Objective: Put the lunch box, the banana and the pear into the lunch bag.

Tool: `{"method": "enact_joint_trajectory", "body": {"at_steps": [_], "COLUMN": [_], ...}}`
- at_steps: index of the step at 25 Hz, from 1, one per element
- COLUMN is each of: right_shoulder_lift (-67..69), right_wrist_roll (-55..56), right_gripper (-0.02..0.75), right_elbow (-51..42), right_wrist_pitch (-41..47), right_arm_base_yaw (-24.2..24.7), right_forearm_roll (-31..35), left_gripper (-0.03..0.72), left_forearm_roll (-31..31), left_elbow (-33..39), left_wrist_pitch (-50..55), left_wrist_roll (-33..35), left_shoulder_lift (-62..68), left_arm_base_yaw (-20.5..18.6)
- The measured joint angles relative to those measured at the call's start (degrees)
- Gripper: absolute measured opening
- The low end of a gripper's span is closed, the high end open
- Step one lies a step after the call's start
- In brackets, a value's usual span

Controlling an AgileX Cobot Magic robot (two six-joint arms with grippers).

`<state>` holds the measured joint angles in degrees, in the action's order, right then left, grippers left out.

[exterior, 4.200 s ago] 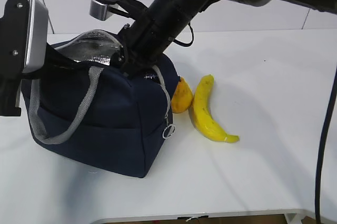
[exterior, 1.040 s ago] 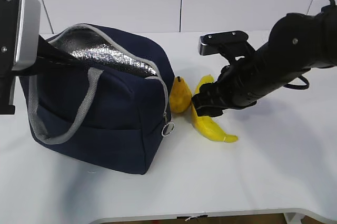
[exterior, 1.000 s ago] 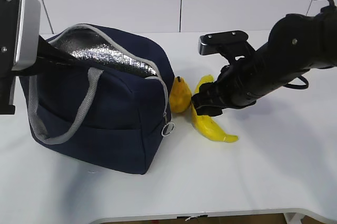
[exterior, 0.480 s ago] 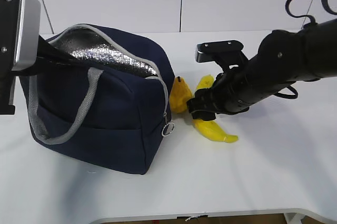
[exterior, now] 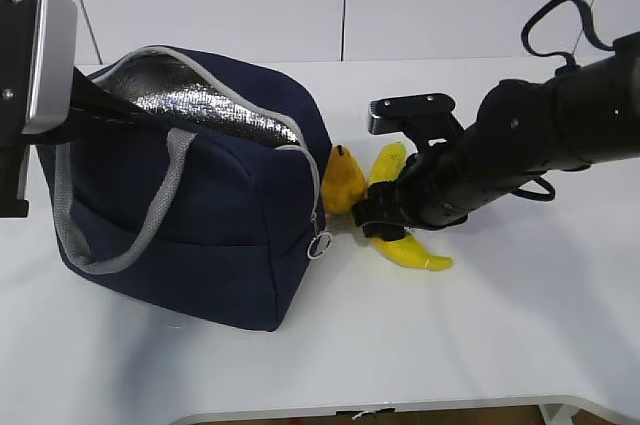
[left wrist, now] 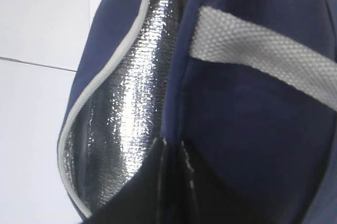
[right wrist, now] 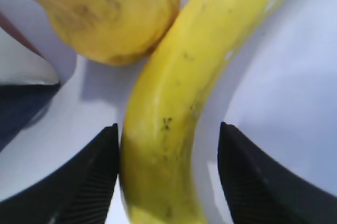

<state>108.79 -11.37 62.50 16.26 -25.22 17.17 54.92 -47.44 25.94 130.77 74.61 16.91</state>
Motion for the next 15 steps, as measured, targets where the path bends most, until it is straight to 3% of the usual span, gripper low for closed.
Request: {"method": "enact_joint_trajectory", "body": {"at_steps": [6, 12, 15], "right_shoulder_lift": [0.6, 0.7, 0.7], "right_wrist_roll": [0.0, 0.0, 0.0], "right_gripper": [0.476, 0.350, 0.324], "right_elbow": [0.0, 0.0, 0.0], "right_wrist_pitch": [-0.1, -0.3, -0.3], "right_arm_base_yaw": [0.0, 0.0, 0.0], "right_forearm_roll": [0.1, 0.2, 0.2], "left_gripper": [-0.012, -0.012, -0.012], "left_forearm_roll": [0.0, 0.0, 0.0], "left_elbow": [0.0, 0.0, 0.0], "left_wrist_pitch": [0.0, 0.0, 0.0], "left_wrist_roll": [0.0, 0.0, 0.0], "left_shoulder_lift": [0.0, 0.0, 0.0], "left_arm_base_yaw": [0.0, 0.0, 0.0]}}
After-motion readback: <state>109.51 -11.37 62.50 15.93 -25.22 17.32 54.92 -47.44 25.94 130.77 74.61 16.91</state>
